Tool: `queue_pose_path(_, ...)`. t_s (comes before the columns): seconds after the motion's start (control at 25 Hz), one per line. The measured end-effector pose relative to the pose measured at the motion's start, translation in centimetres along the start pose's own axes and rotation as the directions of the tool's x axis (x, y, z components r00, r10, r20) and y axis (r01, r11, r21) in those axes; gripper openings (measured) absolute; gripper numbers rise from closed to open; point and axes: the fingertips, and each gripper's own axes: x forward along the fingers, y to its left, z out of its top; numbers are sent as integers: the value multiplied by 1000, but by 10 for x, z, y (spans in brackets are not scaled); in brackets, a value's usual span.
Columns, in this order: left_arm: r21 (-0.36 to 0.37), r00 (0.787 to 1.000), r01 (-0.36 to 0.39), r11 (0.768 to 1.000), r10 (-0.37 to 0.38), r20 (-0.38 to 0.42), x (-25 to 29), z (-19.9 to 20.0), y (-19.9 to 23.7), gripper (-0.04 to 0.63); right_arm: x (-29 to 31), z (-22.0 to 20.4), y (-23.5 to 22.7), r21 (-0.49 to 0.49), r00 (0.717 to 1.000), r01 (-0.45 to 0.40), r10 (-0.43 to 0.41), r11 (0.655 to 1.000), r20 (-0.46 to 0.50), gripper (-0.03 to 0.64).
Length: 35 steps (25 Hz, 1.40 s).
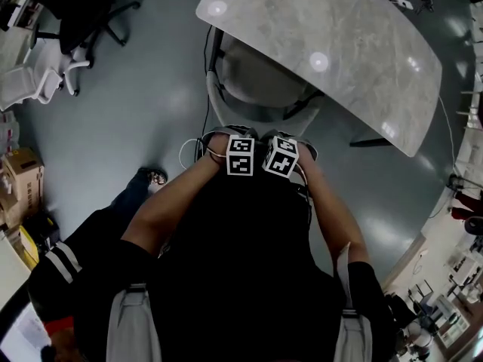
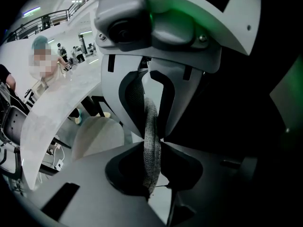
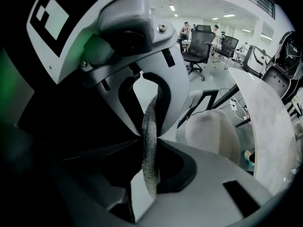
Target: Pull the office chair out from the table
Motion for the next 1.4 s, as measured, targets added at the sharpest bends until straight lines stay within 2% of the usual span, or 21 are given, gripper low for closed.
queue_pose_path(0.76, -9, 999, 1, 1000, -1, -33, 1, 3, -8, 80, -2, -3, 8, -16, 999, -32, 33, 999, 20, 80)
queue_pose_path(1.4, -26, 999, 14, 1000, -16, -46, -1, 2, -41, 78, 0, -3, 40, -43, 998, -57, 59, 997, 35, 80)
